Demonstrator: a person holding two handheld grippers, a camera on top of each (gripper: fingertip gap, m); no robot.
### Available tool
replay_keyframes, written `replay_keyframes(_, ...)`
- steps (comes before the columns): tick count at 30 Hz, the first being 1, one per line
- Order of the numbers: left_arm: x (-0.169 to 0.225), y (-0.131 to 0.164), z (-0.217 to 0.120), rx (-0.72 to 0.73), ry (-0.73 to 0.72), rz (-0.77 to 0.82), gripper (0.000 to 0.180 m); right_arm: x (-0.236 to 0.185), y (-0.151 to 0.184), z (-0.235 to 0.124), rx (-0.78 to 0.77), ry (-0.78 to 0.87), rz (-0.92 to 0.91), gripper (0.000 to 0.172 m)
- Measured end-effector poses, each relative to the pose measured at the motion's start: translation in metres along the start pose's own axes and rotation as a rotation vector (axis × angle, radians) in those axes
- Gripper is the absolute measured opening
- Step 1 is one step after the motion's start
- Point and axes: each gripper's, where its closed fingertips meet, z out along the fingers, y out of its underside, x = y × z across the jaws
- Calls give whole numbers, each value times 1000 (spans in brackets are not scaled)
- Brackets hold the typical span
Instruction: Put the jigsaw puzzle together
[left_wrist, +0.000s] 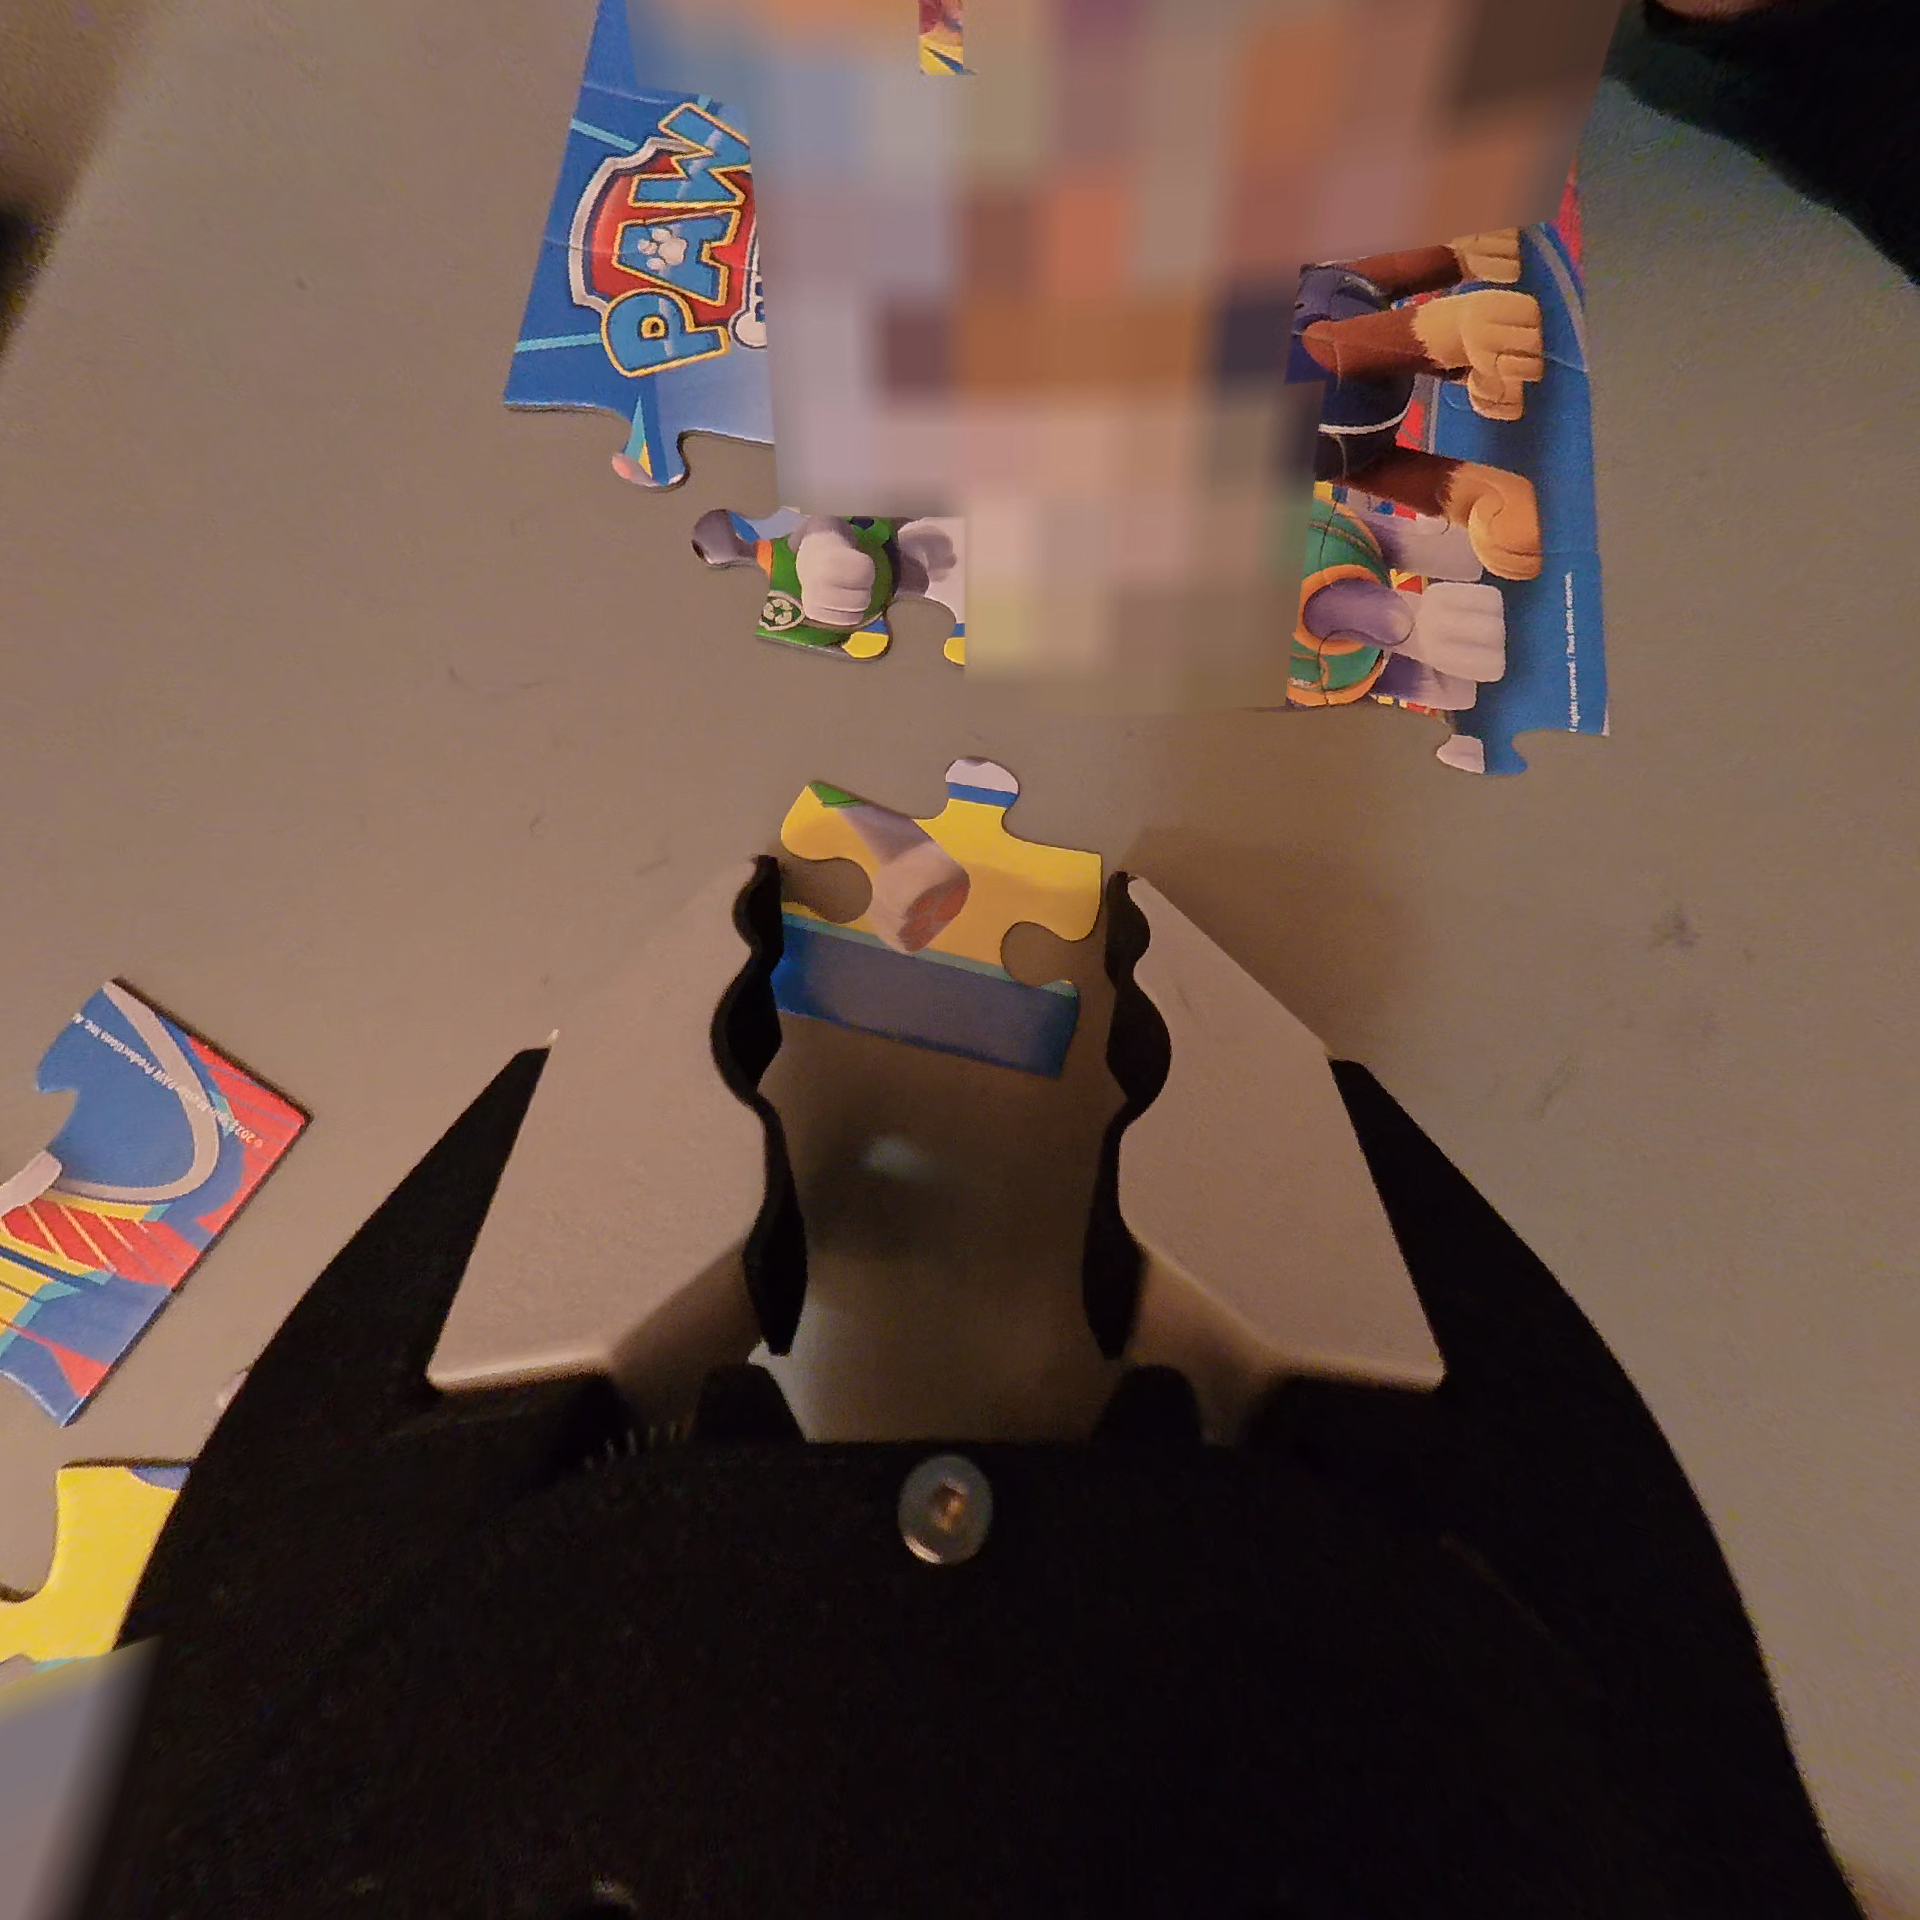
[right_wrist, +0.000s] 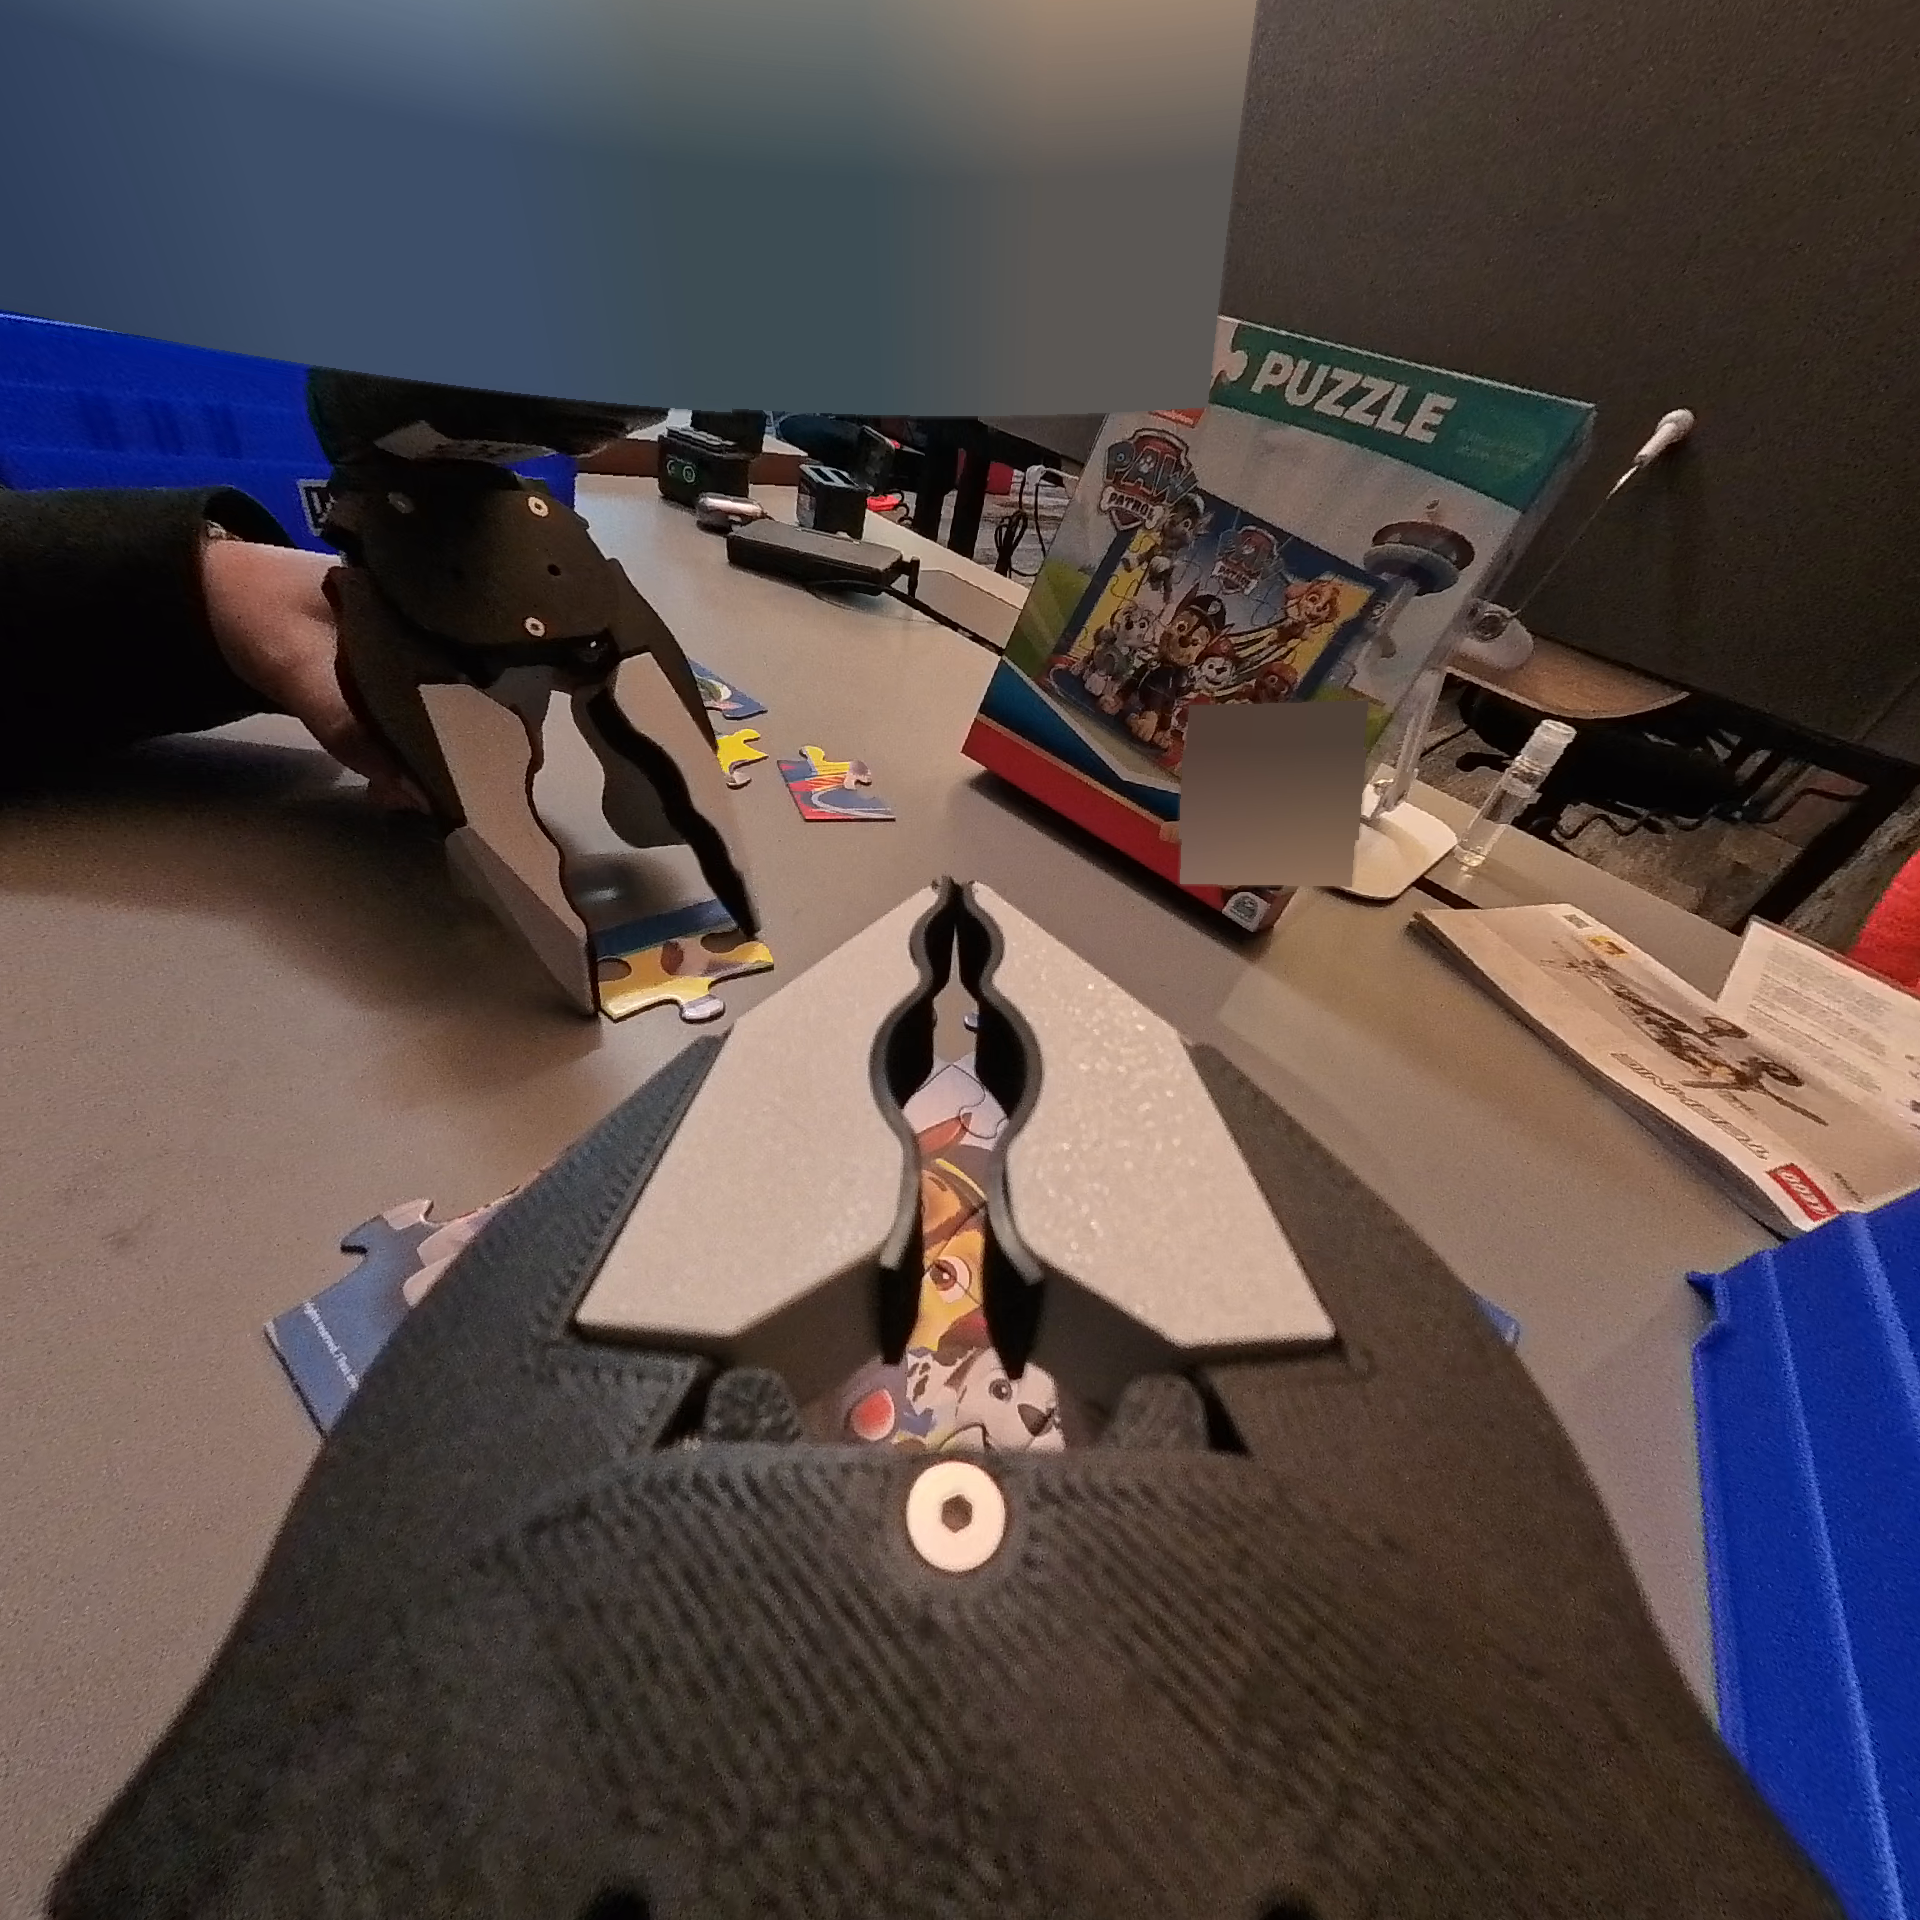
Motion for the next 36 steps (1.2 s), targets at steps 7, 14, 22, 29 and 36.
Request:
replay_keyframes(7, 7, -3, 3, 7, 18, 12, 45, 0, 0, 0, -2, 0, -1, 0)
replay_keyframes(14, 10, -6, 6, 8, 14, 23, 43, 0, 0, 0, -2, 0, -2, 0)
replay_keyframes(22, 8, -8, 7, 23, 7, 3, 42, -1, 0, 0, -4, 0, -6, 0)
replay_keyframes(29, 5, -13, 5, 58, 7, -20, 42, -1, 1, 0, -4, 0, -7, 0)
replay_keyframes(36, 3, -22, 10, 72, -31, -46, 42, -1, 1, 1, -7, -1, -8, 0)
